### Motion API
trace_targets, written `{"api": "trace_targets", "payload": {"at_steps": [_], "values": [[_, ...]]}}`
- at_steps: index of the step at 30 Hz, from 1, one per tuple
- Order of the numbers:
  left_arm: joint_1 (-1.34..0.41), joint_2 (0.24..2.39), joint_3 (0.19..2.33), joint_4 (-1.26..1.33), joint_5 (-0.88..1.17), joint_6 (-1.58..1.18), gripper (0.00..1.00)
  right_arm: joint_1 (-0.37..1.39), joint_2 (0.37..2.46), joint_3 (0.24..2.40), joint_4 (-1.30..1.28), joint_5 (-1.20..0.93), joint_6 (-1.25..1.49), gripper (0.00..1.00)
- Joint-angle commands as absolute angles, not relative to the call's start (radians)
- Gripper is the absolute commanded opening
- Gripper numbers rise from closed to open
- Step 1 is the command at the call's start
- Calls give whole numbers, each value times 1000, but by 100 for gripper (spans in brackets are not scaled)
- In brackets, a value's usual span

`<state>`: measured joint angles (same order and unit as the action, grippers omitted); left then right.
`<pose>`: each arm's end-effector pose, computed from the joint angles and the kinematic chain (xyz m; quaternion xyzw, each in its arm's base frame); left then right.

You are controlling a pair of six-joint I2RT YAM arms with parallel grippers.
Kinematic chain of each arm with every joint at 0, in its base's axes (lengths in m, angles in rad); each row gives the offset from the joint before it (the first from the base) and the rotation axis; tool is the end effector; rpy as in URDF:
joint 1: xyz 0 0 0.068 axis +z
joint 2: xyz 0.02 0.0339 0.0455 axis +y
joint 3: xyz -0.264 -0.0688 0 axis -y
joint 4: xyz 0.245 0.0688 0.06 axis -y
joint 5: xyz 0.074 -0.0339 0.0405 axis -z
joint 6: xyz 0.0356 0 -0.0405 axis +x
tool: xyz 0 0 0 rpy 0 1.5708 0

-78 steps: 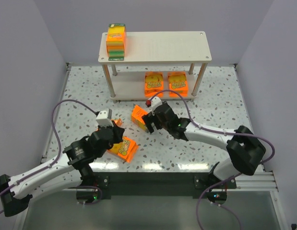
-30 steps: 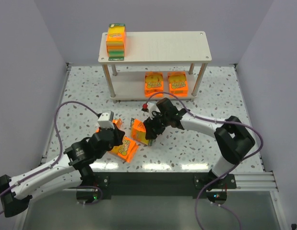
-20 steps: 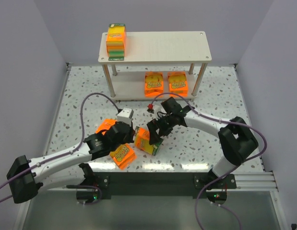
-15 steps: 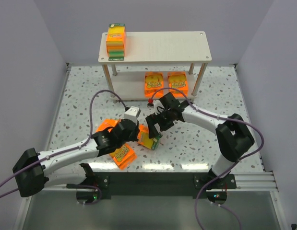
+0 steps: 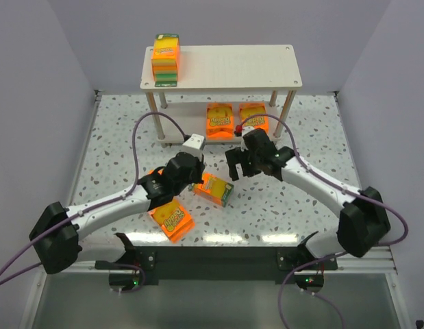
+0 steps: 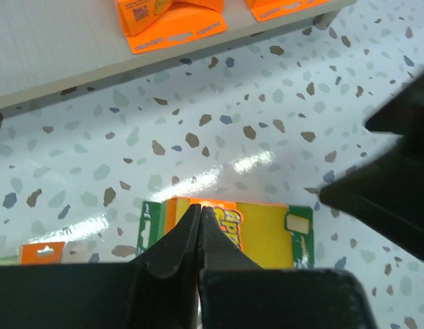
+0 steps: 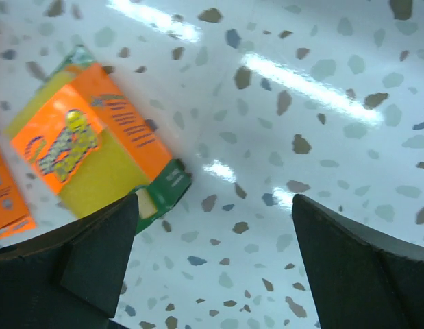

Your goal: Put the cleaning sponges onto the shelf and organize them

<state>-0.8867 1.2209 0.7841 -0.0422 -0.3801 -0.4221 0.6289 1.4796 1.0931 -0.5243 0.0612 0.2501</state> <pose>0.1821 -0.2024 0.2629 0.0978 0.8393 -0.1822 0.5028 0.2541 0.1822 0.2531 -0.1683 0.9306 0.1116 0.3054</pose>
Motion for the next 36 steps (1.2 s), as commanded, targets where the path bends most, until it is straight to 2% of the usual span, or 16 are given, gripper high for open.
{"api": "trace_targets", "payload": {"at_steps": [1,2,4,5,6,10,17,20,25,30,36], "values": [[-810,1287,853,60,-299,-357,0,643,1292,972,-459,-117,282,94],[-798,1301,859,84,-281,-338,0,655,1254,944,-440,-145,294,90],[-766,1343,876,113,-221,-321,0,692,1160,863,-417,-202,307,59],[-759,1362,885,130,-203,-301,0,698,1137,835,-405,-224,343,35],[-753,1380,903,138,-184,-290,0,709,1117,804,-370,-247,368,0],[-739,1503,952,141,-118,-241,0,839,1065,666,-276,-247,465,0],[-732,1615,951,161,-35,-216,0,923,1062,520,-5,-219,650,0],[-729,1640,933,179,-54,-219,0,936,1089,505,72,-207,676,0],[-726,1657,904,183,-37,-235,0,948,1251,495,228,-184,738,0],[-726,1605,812,189,-11,-284,0,945,1344,523,131,29,770,0],[-727,1555,729,192,49,-336,0,928,1306,566,-47,305,761,0]]}}
